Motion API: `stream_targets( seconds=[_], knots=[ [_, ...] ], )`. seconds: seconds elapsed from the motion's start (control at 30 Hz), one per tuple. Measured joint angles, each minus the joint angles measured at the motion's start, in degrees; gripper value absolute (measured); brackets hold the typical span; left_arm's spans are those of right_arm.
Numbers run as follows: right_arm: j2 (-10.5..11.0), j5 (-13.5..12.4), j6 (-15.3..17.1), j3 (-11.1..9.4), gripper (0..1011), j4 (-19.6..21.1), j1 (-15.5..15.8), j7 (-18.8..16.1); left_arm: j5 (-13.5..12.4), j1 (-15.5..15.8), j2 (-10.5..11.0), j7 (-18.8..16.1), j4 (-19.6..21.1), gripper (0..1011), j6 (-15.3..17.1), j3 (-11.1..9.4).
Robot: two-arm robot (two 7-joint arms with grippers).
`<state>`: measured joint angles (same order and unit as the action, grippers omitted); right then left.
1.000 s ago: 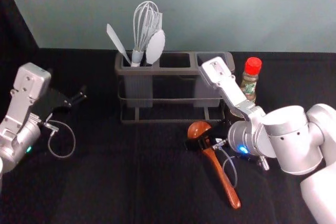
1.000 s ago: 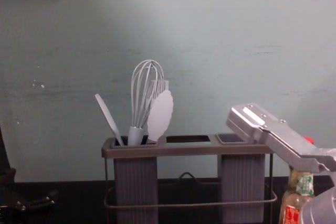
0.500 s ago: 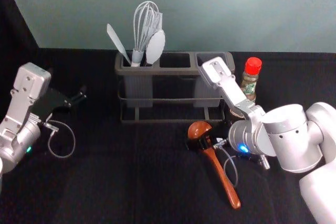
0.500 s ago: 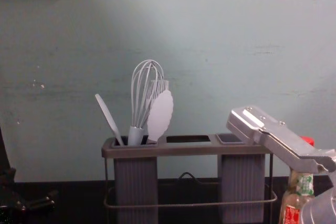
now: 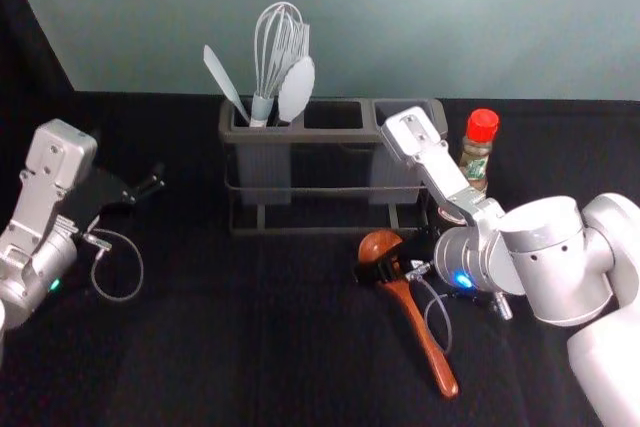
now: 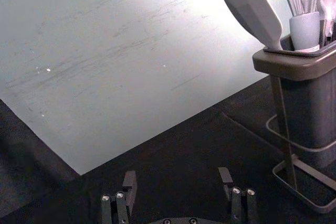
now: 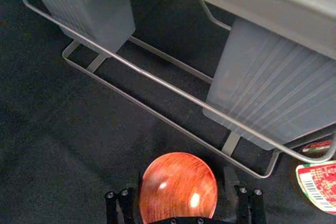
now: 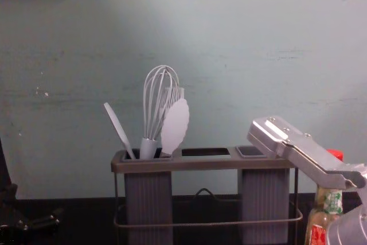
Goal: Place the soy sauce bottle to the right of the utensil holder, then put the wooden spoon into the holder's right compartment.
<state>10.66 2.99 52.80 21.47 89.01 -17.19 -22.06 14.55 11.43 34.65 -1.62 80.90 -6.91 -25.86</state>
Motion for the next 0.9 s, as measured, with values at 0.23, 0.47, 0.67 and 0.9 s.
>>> stream_targets(
  seconds=[0.23, 0.47, 0.67, 0.9],
  knots=[
    [-0.38, 0.60, -0.15, -0.42, 907, -0.12, 0.28, -0.52, 0.00, 0.00, 0.00, 0.00, 0.00, 1011, 0.00, 0.00],
    [-0.70, 1.35, -0.14, -0.83, 837, 0.04, 0.57, -1.03, 0.00, 0.00, 0.00, 0.00, 0.00, 1011, 0.00, 0.00],
    [-0.51, 1.82, 0.06, -1.53, 837, 3.41, 1.77, -1.72, 0.00, 0.00, 0.00, 0.00, 0.00, 1011, 0.00, 0.00],
    [1.19, 2.01, -0.76, -2.52, 837, 9.59, 4.53, -3.37, 0.00, 0.00, 0.00, 0.00, 0.00, 1011, 0.00, 0.00]
  ],
)
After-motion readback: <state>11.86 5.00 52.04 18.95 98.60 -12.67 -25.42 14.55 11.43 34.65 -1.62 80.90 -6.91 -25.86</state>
